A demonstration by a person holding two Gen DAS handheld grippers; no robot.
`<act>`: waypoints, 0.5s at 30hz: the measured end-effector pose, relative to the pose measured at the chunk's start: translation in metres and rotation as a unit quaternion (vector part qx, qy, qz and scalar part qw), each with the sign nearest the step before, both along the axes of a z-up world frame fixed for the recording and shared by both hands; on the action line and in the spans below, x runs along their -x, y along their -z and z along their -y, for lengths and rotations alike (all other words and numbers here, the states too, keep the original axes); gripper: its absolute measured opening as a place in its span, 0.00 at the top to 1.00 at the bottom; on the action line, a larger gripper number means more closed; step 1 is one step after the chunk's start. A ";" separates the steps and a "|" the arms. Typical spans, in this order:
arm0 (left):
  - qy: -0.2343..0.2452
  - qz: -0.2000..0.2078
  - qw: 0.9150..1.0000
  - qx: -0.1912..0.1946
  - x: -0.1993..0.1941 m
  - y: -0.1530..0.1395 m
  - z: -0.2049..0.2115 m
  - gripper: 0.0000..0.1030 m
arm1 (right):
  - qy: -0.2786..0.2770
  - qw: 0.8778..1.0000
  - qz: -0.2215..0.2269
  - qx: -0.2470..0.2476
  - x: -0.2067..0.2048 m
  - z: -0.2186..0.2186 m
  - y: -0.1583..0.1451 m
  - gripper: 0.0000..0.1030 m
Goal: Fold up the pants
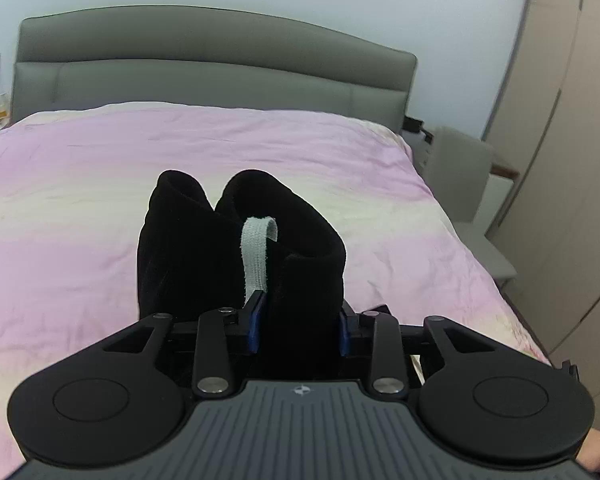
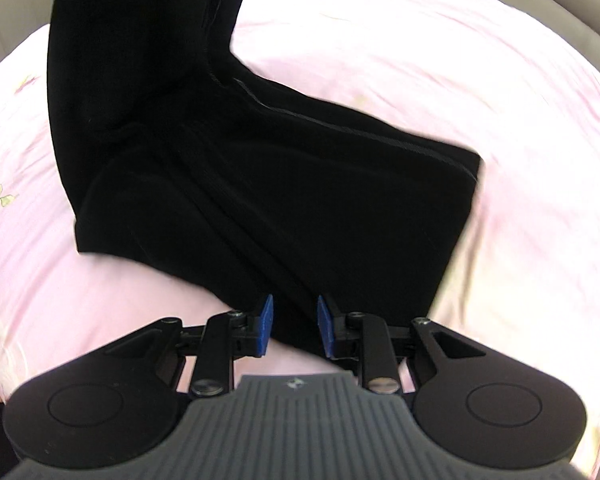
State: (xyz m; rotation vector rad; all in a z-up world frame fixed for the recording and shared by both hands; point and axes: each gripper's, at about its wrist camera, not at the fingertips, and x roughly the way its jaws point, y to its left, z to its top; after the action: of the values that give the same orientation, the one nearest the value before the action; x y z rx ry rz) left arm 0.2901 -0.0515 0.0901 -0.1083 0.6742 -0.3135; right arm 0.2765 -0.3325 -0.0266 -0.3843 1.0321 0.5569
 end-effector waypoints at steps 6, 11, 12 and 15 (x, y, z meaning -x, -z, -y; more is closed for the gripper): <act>0.104 -0.059 0.992 -0.051 -0.015 0.070 0.112 0.67 | 0.039 0.999 -0.013 -0.019 0.013 0.059 0.015 0.79; 0.153 -0.135 0.972 -0.112 -0.019 0.155 0.160 0.65 | 0.055 0.998 -0.025 -0.036 0.018 0.084 0.028 0.80; 0.167 -0.138 0.970 -0.109 -0.013 0.162 0.161 0.62 | 0.054 0.997 -0.027 -0.038 0.020 0.087 0.030 0.80; 0.201 -0.153 0.964 -0.090 -0.014 0.162 0.157 0.51 | 0.051 0.997 -0.029 -0.041 0.020 0.092 0.033 0.79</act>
State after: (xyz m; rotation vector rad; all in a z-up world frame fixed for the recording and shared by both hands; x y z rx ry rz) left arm 0.3036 -0.2081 -0.0724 0.1600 1.0301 -0.6313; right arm 0.2566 -0.4240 -0.0597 -0.2434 1.0744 0.5196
